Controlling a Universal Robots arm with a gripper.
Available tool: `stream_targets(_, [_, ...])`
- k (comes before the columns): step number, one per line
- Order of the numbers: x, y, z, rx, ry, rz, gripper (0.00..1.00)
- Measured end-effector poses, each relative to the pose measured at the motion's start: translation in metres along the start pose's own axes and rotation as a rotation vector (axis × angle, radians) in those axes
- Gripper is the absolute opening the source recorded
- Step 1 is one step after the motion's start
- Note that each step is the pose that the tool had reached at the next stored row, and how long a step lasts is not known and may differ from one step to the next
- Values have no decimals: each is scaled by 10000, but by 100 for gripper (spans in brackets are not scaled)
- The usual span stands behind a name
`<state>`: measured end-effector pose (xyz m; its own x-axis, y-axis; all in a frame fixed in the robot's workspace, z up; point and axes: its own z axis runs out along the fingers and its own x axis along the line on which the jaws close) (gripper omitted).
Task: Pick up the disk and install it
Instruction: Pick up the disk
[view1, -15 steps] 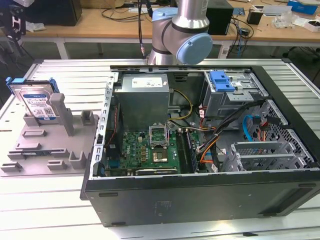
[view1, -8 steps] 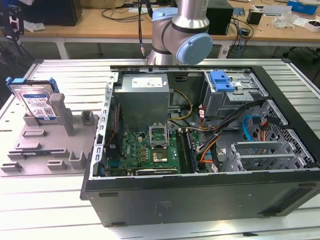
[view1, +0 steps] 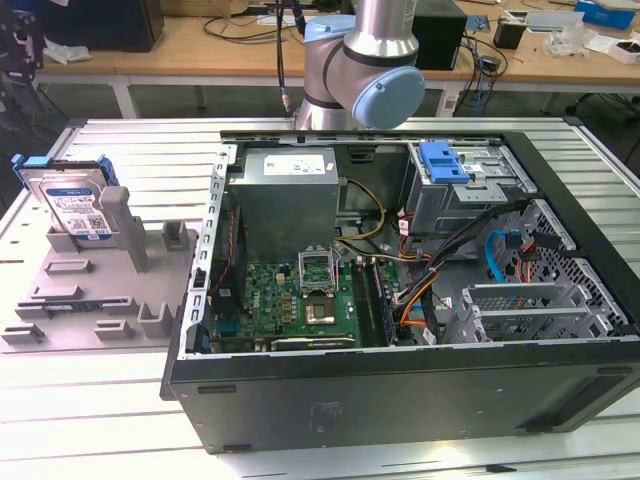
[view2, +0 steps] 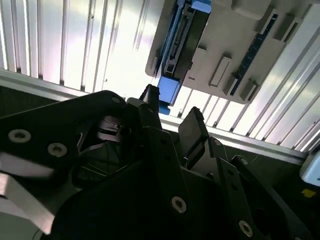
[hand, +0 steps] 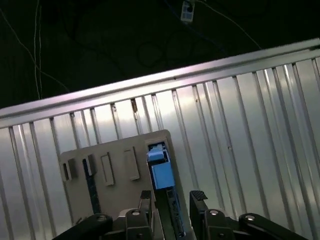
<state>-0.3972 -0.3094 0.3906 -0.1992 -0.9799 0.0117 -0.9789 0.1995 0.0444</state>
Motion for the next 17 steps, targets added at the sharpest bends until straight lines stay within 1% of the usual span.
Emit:
stream_targets(4, [0,0,2,10,39,-768,44])
stream_targets(6, [0,0,2,13,52,-978,44])
stream_targets(17, [0,0,2,17,62,-1170,44])
